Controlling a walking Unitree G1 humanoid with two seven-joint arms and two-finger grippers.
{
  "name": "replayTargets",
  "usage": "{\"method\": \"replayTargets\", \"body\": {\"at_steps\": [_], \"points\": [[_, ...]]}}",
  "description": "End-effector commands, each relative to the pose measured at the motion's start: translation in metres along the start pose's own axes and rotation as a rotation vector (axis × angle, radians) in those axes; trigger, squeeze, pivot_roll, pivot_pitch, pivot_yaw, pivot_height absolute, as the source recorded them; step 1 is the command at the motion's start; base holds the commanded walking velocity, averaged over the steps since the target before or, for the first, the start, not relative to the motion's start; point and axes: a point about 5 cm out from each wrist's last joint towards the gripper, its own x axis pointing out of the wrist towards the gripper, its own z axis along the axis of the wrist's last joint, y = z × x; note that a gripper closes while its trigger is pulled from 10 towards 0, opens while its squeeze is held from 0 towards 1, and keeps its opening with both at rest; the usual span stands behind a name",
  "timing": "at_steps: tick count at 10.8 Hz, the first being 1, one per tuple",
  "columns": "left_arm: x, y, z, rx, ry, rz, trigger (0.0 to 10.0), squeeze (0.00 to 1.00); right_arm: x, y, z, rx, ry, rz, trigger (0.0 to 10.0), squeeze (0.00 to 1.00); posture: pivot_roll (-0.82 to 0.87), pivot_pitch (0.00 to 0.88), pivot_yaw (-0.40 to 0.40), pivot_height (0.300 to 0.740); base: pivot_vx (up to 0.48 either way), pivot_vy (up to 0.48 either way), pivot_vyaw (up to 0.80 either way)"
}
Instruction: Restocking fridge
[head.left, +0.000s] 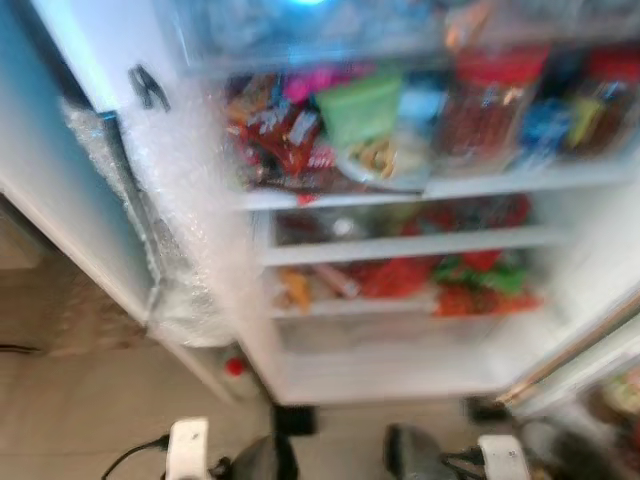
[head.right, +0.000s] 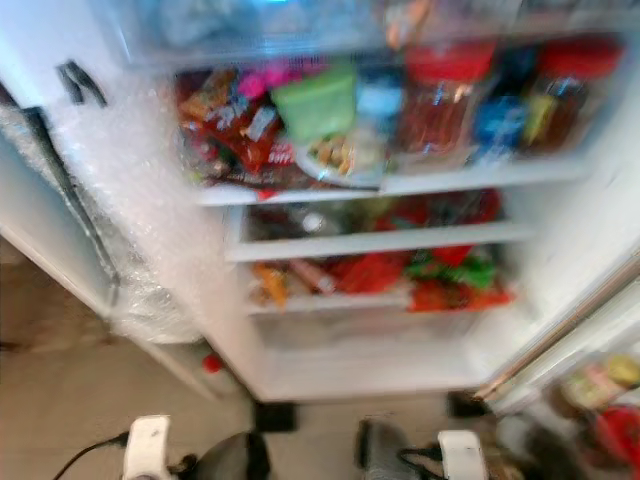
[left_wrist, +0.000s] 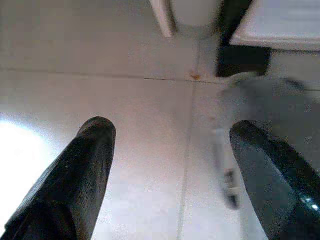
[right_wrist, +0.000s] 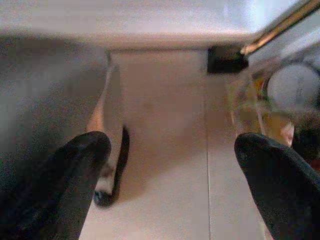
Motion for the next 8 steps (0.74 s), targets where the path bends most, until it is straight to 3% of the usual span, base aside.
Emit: {"method": "replayTargets", "body": {"at_steps": [1,8], "points": [[-0.0024,0.0048,-0.0130,-0.001,0.053,0.008,10.0,0.00,-0.0004,0.0084,-0.0050,0.002,0.014,0.028,10.0,0.00,-0.13,0.111,0.090,0.626,0.000,0.311,0.00],[-0.0025,0.0076,-0.0133,0.001,0.054,0.004,10.0,0.00,-0.0004,0.0112,-0.0066,-0.004,0.026,0.043,10.0,0.00,-0.14,0.105,0.105,0.626,0.000,0.310,0.00]]}}
